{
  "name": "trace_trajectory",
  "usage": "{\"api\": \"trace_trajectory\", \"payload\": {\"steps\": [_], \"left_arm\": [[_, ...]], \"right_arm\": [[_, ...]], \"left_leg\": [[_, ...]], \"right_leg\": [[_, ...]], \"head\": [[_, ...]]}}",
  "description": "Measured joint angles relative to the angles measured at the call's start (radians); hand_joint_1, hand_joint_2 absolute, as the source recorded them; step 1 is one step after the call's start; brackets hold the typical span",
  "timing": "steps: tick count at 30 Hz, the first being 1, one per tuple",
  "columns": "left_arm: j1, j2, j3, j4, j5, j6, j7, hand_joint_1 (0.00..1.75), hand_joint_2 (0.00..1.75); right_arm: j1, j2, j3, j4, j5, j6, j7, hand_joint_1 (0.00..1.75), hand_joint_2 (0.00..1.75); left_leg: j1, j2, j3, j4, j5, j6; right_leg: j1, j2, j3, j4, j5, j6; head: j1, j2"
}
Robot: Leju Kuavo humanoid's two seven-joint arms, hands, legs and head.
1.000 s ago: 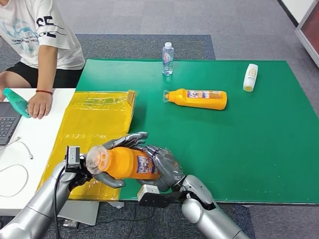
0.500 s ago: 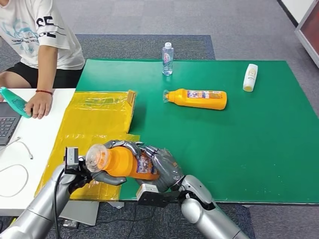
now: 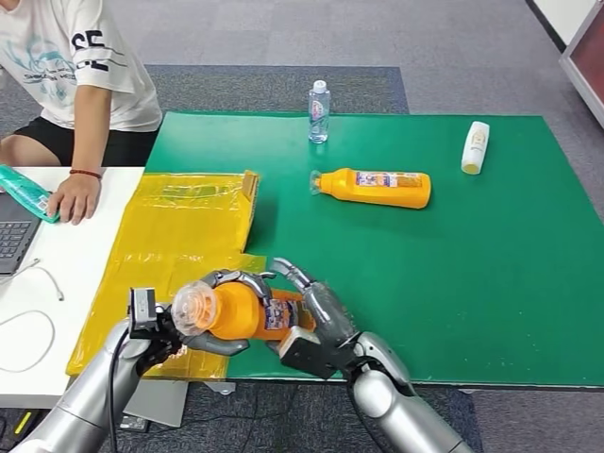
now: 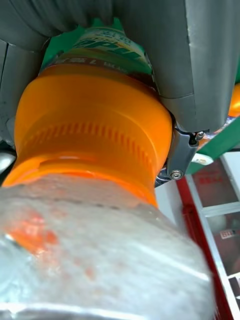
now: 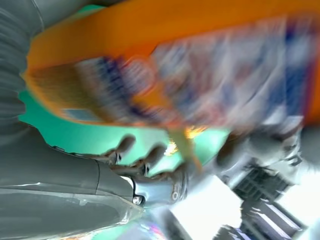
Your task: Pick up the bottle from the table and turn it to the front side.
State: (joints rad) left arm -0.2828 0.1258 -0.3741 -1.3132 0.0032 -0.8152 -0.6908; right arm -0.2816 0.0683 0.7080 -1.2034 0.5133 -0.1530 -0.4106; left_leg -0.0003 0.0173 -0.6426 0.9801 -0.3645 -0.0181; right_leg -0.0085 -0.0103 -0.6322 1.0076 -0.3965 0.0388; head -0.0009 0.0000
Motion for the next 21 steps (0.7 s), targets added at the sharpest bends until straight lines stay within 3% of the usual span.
{"api": "trace_trajectory", "payload": {"steps": [5, 13, 21], "left_arm": [[0.016, 0.018, -0.023, -0.072, -0.016, 0.054, -0.001, 1.75, 1.75], [0.018, 0.059, -0.072, -0.151, -0.033, 0.119, -0.001, 1.75, 1.75], [0.006, 0.138, -0.184, -0.222, -0.074, 0.216, -0.001, 1.75, 1.75]], "right_arm": [[0.018, 0.0, -0.064, 0.0, -0.085, 0.045, -0.017, 0.0, 1.75], [0.031, -0.001, -0.128, 0.0, -0.099, 0.057, -0.025, 0.0, 1.75], [0.006, -0.013, -0.257, -0.007, -0.155, -0.017, -0.033, 0.0, 1.75]], "left_leg": [[0.0, 0.0, 0.0, 0.0, 0.0, 0.0], [0.0, 0.0, 0.0, 0.0, 0.0, 0.0], [0.0, 0.0, 0.0, 0.0, 0.0, 0.0]], "right_leg": [[0.0, 0.0, 0.0, 0.0, 0.0, 0.0], [0.0, 0.0, 0.0, 0.0, 0.0, 0.0], [0.0, 0.0, 0.0, 0.0, 0.001, 0.0]], "head": [[0.0, 0.0], [0.0, 0.0], [0.0, 0.0]]}}
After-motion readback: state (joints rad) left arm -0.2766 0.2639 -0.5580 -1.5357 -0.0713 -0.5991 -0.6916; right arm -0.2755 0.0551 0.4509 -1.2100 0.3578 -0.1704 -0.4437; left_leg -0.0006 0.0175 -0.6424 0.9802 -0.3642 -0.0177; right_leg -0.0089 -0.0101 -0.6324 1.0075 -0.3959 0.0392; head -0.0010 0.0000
